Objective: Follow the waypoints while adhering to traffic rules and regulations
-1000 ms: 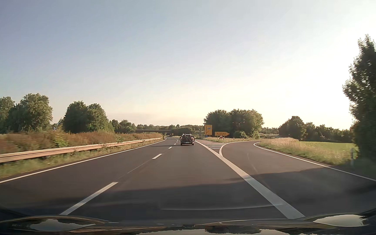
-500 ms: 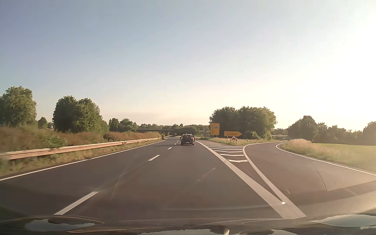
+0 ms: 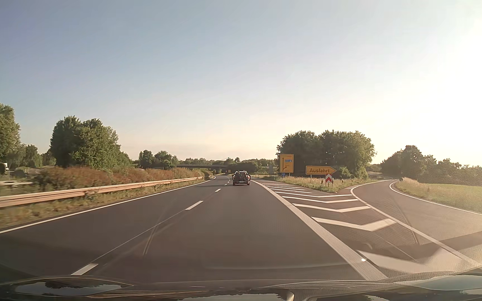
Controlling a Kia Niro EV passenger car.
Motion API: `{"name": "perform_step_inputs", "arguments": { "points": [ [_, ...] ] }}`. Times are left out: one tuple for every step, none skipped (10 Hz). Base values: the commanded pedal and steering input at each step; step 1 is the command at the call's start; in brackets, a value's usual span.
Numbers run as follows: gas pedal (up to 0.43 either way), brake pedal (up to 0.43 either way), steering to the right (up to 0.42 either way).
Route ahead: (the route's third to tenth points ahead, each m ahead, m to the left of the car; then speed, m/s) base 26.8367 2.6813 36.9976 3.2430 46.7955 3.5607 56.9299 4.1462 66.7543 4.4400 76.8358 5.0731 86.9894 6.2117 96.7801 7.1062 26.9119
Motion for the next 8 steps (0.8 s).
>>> {"name": "perform_step_inputs", "arguments": {
  "points": [
    [0.189,0.0,-0.008],
    [0.189,0.0,-0.008],
    [0.189,0.0,-0.007],
    [0.189,0.0,-0.007],
    [0.189,0.0,-0.007],
    [0.189,0.0,-0.007],
    [0.189,0.0,-0.007],
    [0.189,0.0,-0.007]
  ]
}}
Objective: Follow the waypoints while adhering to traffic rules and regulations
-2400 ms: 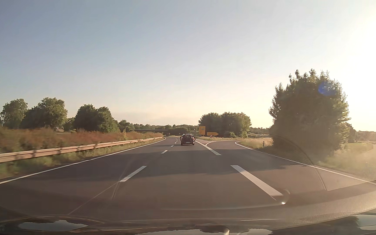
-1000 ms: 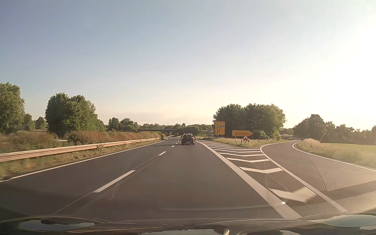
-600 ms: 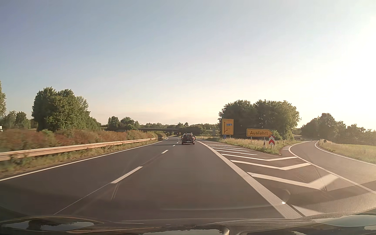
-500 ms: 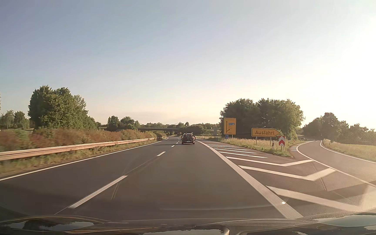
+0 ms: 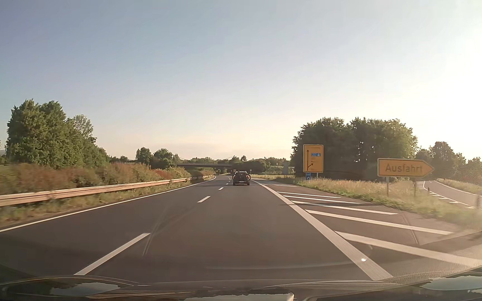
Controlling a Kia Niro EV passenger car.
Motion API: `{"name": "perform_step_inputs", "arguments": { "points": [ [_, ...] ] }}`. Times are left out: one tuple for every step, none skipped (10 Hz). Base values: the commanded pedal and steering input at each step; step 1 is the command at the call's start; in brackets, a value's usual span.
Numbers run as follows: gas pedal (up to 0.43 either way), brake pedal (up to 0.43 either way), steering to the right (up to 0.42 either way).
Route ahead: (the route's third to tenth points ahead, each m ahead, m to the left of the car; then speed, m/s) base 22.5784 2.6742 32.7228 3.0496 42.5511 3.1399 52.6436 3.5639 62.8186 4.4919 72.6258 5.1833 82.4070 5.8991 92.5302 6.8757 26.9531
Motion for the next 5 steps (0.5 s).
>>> {"name": "perform_step_inputs", "arguments": {
  "points": [
    [0.189,0.0,-0.007],
    [0.189,0.0,-0.007],
    [0.189,0.0,-0.007],
    [0.189,0.0,-0.007],
    [0.189,0.0,-0.007]
  ]
}}
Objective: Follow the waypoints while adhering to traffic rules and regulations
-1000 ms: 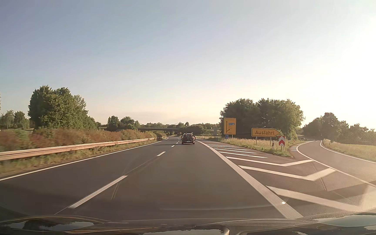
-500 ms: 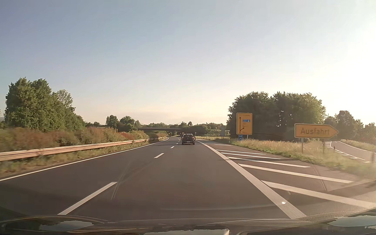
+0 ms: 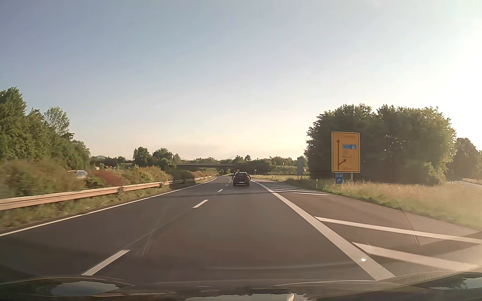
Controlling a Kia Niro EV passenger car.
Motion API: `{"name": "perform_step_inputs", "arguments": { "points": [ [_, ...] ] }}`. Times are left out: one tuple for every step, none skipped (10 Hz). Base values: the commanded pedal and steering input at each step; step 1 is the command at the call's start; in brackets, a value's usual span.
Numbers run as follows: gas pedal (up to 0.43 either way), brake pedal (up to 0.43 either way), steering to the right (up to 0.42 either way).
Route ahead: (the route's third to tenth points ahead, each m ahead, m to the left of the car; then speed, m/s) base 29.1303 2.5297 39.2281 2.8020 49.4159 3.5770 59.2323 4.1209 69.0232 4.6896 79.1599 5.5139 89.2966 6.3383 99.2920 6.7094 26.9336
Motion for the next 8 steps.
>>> {"name": "perform_step_inputs", "arguments": {
  "points": [
    [0.197,0.0,-0.008],
    [0.197,0.0,-0.008],
    [0.209,0.0,-0.008],
    [0.209,0.0,-0.008],
    [0.209,0.0,-0.008],
    [0.209,0.0,-0.008],
    [0.209,0.0,-0.008],
    [0.209,0.0,-0.008]
  ]
}}
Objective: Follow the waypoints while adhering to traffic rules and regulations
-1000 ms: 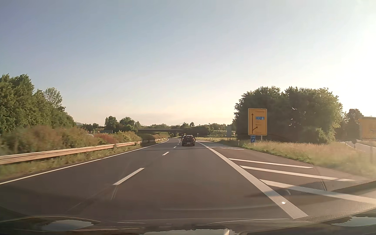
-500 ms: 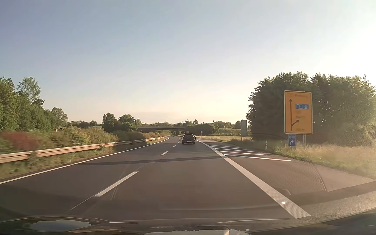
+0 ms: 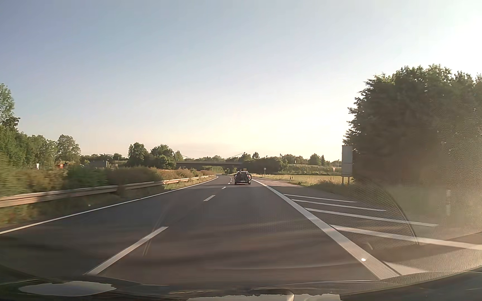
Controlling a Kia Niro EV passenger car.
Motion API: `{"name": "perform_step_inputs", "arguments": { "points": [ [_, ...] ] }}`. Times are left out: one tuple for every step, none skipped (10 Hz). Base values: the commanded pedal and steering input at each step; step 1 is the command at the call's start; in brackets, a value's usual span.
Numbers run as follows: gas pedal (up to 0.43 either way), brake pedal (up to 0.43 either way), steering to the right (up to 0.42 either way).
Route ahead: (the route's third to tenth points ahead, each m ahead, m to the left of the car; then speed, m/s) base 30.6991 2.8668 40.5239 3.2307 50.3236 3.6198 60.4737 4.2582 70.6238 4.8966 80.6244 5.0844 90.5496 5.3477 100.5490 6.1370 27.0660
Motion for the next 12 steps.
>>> {"name": "perform_step_inputs", "arguments": {
  "points": [
    [0.22,0.0,-0.008],
    [0.22,0.0,-0.008],
    [0.22,0.0,-0.006],
    [0.22,0.0,-0.005],
    [0.22,0.0,-0.005],
    [0.22,0.0,-0.005],
    [0.209,0.0,-0.005],
    [0.209,0.0,-0.005],
    [0.209,0.0,-0.005],
    [0.209,0.0,-0.004],
    [0.209,0.0,-0.005],
    [0.209,0.0,-0.005]
  ]
}}
